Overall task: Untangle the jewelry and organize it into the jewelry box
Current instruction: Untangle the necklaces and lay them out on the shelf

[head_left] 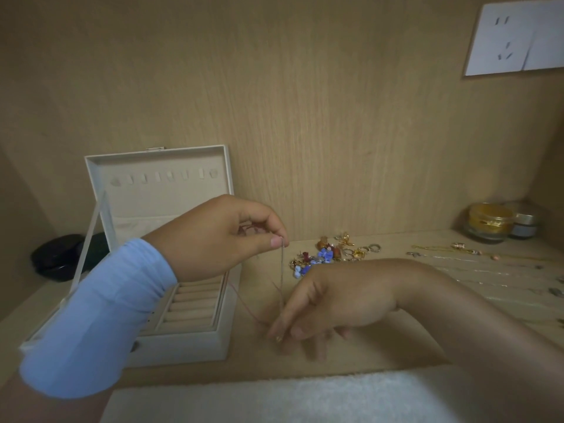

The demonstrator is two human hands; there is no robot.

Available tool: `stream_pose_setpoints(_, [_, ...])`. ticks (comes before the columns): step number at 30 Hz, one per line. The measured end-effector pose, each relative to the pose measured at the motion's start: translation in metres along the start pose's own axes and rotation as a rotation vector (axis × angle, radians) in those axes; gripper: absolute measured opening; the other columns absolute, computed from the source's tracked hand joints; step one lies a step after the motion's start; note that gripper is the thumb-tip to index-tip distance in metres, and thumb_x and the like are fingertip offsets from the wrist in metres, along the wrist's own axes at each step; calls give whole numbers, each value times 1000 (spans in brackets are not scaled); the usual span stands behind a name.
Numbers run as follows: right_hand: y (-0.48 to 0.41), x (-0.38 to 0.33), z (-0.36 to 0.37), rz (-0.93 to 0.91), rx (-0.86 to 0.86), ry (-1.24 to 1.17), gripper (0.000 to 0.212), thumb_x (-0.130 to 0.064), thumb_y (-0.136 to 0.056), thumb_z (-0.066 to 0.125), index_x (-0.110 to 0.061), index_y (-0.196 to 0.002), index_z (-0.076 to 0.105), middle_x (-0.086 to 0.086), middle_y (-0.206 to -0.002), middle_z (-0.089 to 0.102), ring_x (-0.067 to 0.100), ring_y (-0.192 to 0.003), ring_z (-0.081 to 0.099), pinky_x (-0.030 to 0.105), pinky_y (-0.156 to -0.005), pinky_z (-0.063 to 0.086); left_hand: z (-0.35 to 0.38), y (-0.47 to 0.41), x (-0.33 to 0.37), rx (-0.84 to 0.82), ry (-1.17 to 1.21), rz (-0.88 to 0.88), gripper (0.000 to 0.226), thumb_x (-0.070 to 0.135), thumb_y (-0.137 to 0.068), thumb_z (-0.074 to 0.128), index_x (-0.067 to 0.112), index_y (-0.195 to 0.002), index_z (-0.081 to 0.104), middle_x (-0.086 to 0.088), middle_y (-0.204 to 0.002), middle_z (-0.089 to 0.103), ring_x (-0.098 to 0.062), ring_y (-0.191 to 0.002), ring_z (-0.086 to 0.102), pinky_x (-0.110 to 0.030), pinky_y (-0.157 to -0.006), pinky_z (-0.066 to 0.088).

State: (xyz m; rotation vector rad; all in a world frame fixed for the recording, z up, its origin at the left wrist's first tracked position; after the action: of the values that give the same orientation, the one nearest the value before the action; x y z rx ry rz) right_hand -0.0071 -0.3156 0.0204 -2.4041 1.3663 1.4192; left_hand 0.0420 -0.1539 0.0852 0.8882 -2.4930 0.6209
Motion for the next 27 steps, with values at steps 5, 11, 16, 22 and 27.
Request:
stream_pose_setpoints(5, [14, 3, -30, 23, 356, 144, 15, -15, -93, 66, -23, -95, 79, -8, -79, 74, 18, -61, 68, 28, -63, 54, -2, 1, 9, 64, 10, 38, 10, 21, -89, 67, 29, -88, 74, 25, -84, 69, 0, -75, 65, -12, -67, 45])
stream_pose_setpoints(11, [22, -9, -45, -234, 664, -212, 11, -7, -92, 68, -12, -95, 77, -3, -72, 72, 8, -55, 58, 14, -52, 44, -2, 0, 12, 177, -8, 68, 10, 17, -89, 68, 24, -89, 75, 23, -76, 68, 10, -59, 56, -7, -60, 38])
stream_pose_setpoints(16, [21, -14, -40, -301, 640, -285, 10, -11, -93, 66, -10, -95, 76, -8, -79, 74, 10, -60, 59, 15, -49, 40, -3, 0, 15, 195, 1, 78, 11, 12, -90, 67, 21, -87, 74, 19, -72, 68, 13, -54, 53, -5, -58, 37])
stream_pose_setpoints(22, [20, -14, -40, -284, 630, -317, 11, -12, -94, 65, -15, -90, 74, -2, -78, 73, 12, -59, 58, 21, -50, 39, -7, 2, 17, 196, -12, 71, 10, 15, -90, 67, 22, -90, 75, 28, -63, 63, 9, -51, 52, -4, -55, 36])
stream_pose_setpoints(27, [23, -18, -41, -286, 591, -319, 18, -7, -98, 56, -13, -88, 69, 1, -83, 72, 15, -66, 59, 22, -53, 42, -11, 3, 16, 219, -47, 50, 11, 18, -88, 69, 27, -88, 75, 29, -62, 62, 11, -52, 52, -4, -56, 36])
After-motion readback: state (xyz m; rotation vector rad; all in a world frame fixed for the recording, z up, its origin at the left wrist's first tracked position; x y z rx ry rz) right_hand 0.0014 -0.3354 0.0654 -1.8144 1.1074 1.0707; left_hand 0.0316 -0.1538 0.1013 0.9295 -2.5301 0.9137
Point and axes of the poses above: each hand's wrist, its own y-axis away from the middle knuckle, its own z-axis out of the palm, x = y × z, the point moved 3 cm from there along -y, towards the middle knuckle
